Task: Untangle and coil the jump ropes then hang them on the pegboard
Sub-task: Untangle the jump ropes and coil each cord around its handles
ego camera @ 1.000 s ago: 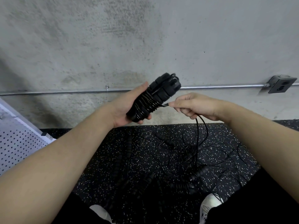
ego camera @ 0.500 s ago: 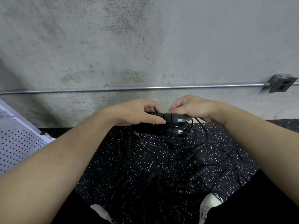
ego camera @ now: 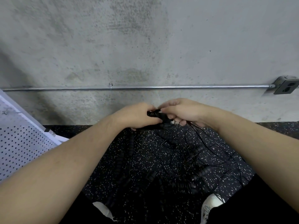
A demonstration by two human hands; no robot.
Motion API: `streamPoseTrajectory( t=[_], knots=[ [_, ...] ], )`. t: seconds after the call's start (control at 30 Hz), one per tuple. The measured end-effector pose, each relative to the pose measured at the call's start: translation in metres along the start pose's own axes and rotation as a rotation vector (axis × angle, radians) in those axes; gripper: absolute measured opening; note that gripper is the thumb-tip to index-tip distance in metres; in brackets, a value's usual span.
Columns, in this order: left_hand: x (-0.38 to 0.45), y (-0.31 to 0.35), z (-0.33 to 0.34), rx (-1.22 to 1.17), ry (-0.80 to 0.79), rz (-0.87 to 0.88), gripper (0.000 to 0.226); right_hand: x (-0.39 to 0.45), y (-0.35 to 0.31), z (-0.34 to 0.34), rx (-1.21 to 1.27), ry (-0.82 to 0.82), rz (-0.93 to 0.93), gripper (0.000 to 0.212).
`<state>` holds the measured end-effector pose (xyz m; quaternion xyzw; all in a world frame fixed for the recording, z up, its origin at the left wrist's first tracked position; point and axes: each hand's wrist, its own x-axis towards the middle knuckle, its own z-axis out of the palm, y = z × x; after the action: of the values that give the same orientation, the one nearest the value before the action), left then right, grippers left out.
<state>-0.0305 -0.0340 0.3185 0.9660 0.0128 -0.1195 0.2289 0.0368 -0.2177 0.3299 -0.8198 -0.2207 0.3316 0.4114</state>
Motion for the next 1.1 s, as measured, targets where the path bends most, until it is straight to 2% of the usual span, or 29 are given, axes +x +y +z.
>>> streamPoseTrajectory(
  t=[0.1, 0.2, 0.27, 0.43, 0.57, 0.67, 0.83, 0.97, 1.1],
  knots=[
    [0.005, -0.002, 0.003, -0.028, 0.099, -0.071, 0.032, 0.005, 0.000, 0.001, 0.023, 0.157, 0.000, 0.010],
    [0.008, -0.001, 0.007, -0.076, 0.115, -0.116, 0.035, 0.003, 0.001, 0.001, -0.048, 0.092, 0.018, 0.028],
    [0.008, 0.003, 0.008, -0.105, 0.118, -0.158, 0.034, 0.000, -0.001, 0.003, -0.065, 0.082, -0.035, 0.035],
    [0.003, 0.017, 0.003, -0.235, 0.175, -0.194, 0.036, -0.002, -0.006, 0.006, 0.086, 0.087, -0.147, 0.030],
    [0.000, 0.021, 0.003, -0.626, 0.173, -0.143, 0.020, -0.006, -0.009, 0.005, 0.130, 0.088, -0.142, 0.027],
    [0.002, 0.020, 0.003, -0.897, 0.143, -0.195, 0.017, -0.007, -0.010, 0.001, 0.113, 0.121, -0.135, 0.028],
    [0.004, 0.016, 0.002, -1.182, 0.038, -0.229, 0.013, -0.007, -0.010, -0.001, 0.147, 0.088, -0.184, 0.027],
    [-0.001, 0.017, -0.002, -1.314, -0.111, -0.205, 0.030, -0.009, -0.009, -0.006, 0.131, 0.077, -0.187, 0.026],
    [-0.002, 0.020, -0.002, -1.325, -0.124, -0.156, 0.057, -0.010, -0.009, -0.009, 0.128, 0.072, -0.222, 0.024]
  ],
)
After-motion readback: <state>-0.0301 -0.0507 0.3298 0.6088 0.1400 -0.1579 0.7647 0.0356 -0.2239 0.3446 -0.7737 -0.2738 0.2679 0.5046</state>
